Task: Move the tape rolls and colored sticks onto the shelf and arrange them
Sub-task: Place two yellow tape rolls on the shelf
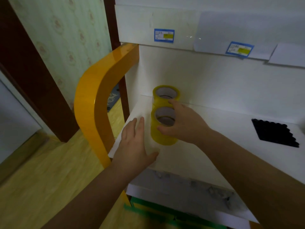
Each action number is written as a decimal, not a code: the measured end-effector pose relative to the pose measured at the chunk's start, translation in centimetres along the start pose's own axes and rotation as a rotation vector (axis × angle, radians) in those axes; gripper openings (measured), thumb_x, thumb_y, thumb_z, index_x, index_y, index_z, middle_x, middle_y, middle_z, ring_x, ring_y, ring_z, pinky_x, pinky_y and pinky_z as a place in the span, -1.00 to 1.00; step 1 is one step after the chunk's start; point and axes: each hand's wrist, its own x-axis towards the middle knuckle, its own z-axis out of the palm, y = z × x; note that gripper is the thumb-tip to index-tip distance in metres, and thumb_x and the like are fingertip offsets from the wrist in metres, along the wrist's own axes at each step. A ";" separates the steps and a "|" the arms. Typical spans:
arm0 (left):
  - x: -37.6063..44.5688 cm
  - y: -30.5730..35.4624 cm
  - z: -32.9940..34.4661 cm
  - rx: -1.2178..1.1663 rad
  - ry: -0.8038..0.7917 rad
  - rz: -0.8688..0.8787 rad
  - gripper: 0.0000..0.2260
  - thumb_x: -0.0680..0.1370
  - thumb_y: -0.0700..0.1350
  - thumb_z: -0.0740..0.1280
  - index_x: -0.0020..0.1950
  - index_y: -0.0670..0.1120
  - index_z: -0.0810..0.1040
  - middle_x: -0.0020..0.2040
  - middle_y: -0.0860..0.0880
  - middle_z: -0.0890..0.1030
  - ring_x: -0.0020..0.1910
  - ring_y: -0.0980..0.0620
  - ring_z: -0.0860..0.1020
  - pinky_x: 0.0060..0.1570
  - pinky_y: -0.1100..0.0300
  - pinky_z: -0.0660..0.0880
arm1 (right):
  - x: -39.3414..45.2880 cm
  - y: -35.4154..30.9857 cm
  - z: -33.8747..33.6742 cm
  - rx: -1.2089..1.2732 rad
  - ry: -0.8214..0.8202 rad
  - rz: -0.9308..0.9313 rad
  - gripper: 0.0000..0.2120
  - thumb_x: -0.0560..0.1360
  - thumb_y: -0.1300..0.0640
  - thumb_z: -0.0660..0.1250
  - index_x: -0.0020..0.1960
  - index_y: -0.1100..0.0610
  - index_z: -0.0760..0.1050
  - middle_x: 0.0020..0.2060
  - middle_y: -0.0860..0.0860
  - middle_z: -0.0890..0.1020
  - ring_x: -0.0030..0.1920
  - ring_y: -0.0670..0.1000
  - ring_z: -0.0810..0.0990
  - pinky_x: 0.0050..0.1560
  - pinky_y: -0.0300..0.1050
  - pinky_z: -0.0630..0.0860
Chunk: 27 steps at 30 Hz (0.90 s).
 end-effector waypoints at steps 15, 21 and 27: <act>1.9 2.3 -3.6 -0.007 -0.039 0.096 0.04 0.41 0.23 0.45 0.61 0.01 -0.20 0.60 -0.02 -0.10 0.55 0.01 -0.16 0.51 0.03 -0.03 | -4.1 2.4 -1.3 0.175 0.209 -0.045 -0.22 0.43 -0.25 0.43 0.53 0.03 0.27 0.51 -0.04 0.31 0.50 -0.07 0.25 0.49 -0.11 0.23; 3.0 5.6 -5.1 0.100 0.024 0.246 -0.06 0.40 0.16 0.48 0.61 -0.05 0.04 0.58 -0.12 0.10 0.54 -0.15 -0.01 0.49 -0.01 0.01 | -10.7 6.8 -3.6 0.094 0.500 0.103 -0.51 0.51 -0.01 0.40 0.39 0.10 0.40 0.28 -0.04 0.48 0.32 -0.03 0.43 0.33 -0.17 0.32; 1.7 11.8 -3.4 0.064 0.110 0.315 -0.32 0.40 0.06 0.40 0.47 -0.17 0.35 0.31 -0.17 0.46 0.27 -0.17 0.36 0.27 -0.06 0.38 | -16.8 11.1 -5.8 -0.306 0.366 0.228 -0.32 0.44 -0.06 0.45 0.46 0.15 0.34 0.39 0.18 0.40 0.38 0.21 0.39 0.37 0.14 0.38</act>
